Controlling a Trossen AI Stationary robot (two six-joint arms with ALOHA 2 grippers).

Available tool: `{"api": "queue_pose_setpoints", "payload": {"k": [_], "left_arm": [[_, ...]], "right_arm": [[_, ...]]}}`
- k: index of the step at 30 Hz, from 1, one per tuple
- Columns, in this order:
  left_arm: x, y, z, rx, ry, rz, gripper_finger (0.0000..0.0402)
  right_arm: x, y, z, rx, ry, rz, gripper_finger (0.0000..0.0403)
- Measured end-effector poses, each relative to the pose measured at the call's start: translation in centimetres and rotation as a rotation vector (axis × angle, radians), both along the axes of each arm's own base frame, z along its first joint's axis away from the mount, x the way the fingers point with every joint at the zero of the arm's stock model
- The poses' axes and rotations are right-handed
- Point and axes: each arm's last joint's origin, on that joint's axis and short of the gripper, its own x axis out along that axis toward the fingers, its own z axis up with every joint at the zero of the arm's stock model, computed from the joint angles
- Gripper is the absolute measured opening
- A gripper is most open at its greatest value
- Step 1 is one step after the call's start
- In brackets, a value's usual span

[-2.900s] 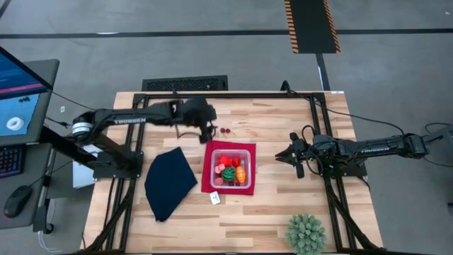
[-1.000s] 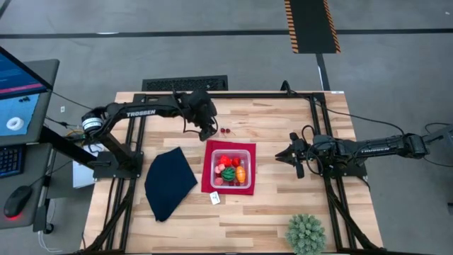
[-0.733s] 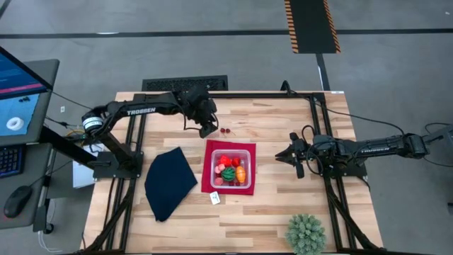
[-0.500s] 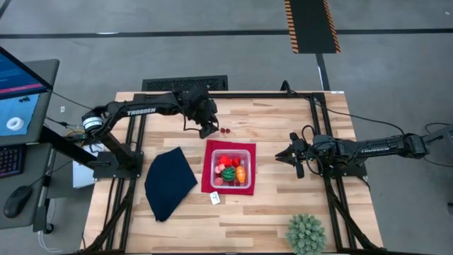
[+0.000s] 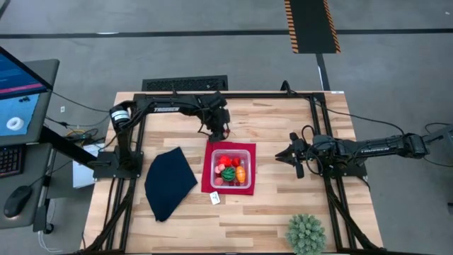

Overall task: Pick and placing Produce into tupperware
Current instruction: Put the cherry in the transparent bin

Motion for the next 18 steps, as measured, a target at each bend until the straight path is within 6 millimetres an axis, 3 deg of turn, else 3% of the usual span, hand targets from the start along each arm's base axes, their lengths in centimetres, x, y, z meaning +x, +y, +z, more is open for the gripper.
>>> {"api": "queue_pose_setpoints", "payload": {"k": [5, 18], "left_arm": [[0.3, -0.19, -0.33, 0.033, -0.007, -0.104, 0.0199], [1.02, -0.3, -0.49, 0.178, -0.009, -0.111, 0.0199]], "right_arm": [[0.0, 0.0, 0.0, 0.0, -0.001, 0.0, 0.0088], [-0.02, 0.0, -0.05, 0.0, 0.006, 0.0, 0.0088]]}}
